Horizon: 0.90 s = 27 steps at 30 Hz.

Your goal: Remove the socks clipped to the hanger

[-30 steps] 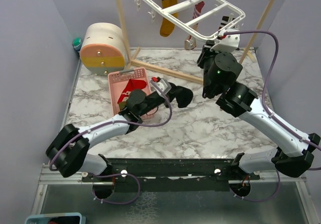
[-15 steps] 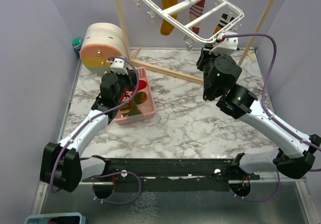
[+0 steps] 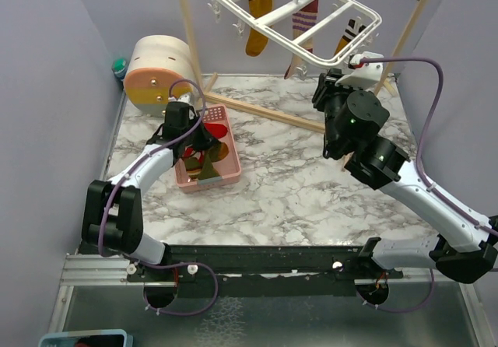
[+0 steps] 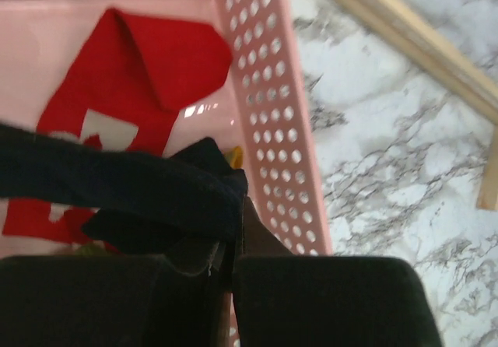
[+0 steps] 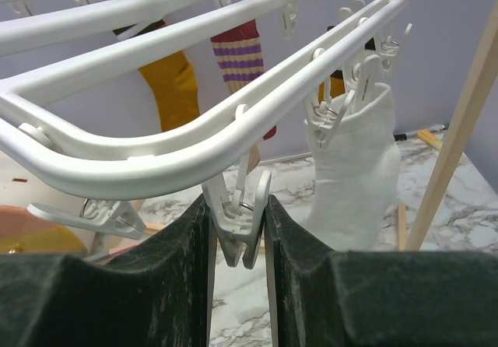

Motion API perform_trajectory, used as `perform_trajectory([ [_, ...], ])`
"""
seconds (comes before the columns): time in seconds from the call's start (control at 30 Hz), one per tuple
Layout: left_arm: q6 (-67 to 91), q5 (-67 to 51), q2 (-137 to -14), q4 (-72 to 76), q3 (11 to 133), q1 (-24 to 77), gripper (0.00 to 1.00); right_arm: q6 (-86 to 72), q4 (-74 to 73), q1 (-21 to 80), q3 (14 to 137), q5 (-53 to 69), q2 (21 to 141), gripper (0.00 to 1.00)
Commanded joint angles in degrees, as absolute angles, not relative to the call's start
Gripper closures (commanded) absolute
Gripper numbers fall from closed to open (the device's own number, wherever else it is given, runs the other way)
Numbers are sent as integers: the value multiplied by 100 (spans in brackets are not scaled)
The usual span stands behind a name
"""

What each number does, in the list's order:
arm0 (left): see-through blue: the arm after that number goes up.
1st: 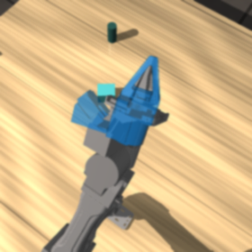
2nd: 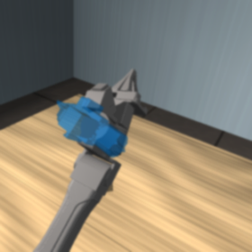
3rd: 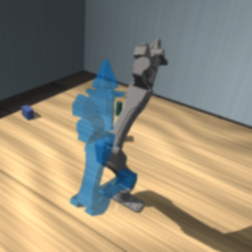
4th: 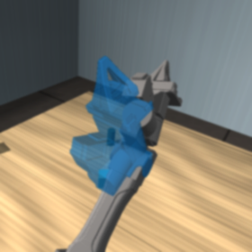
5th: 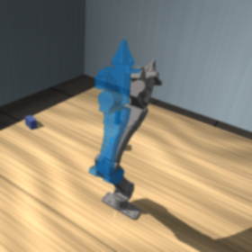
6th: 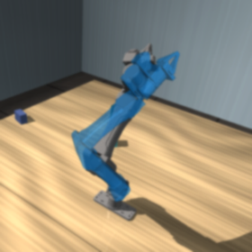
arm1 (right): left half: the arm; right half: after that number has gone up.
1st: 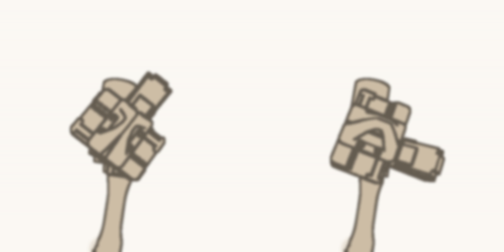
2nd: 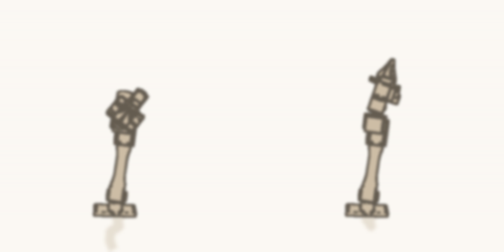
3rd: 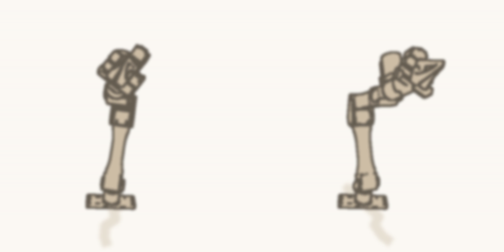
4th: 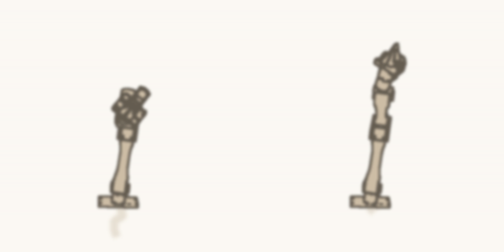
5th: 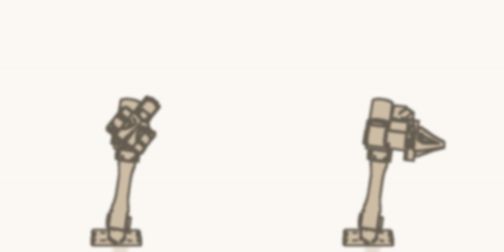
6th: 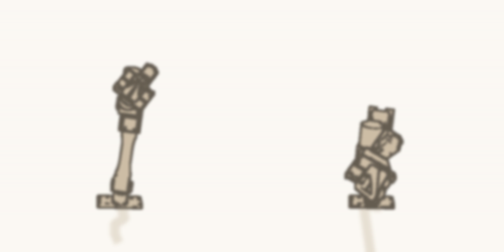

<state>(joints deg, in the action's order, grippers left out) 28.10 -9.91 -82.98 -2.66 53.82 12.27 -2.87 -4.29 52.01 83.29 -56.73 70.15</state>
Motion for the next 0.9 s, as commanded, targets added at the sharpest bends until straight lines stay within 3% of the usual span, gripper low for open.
perform_trajectory([
  [0.0, 3148, -1130, -8673, -1636, 5499, 1232, 100, -244, -352, 5186, 8209, -5623, 6907, 99],
  [0.07, 3050, -1050, -8651, -1760, 5425, 1235, 100, -279, -398, 5186, 8217, -5604, 6913, 99],
  [0.13, 2976, -946, -8606, -1925, 5446, 1233, 86, -300, -437, 5183, 8211, -5607, 6910, 99],
  [0.23, 2930, -709, -8440, -2073, 5500, 1235, 54, -299, -432, 5185, 8209, -5591, 6908, 99],
  [0.27, 2889, -638, -8399, -2127, 5560, 1231, 36, -287, -431, 5184, 8213, -5590, 6920, 99],
  [0.3, 2840, -593, -8365, -2208, 5627, 1235, 28, -268, -431, 5185, 8222, -5591, 6937, 99],
  [0.87, 1636, 389, -7423, -3926, 7548, 1258, 25, -424, -609, 5186, 8190, -5525, 6916, 99],
])
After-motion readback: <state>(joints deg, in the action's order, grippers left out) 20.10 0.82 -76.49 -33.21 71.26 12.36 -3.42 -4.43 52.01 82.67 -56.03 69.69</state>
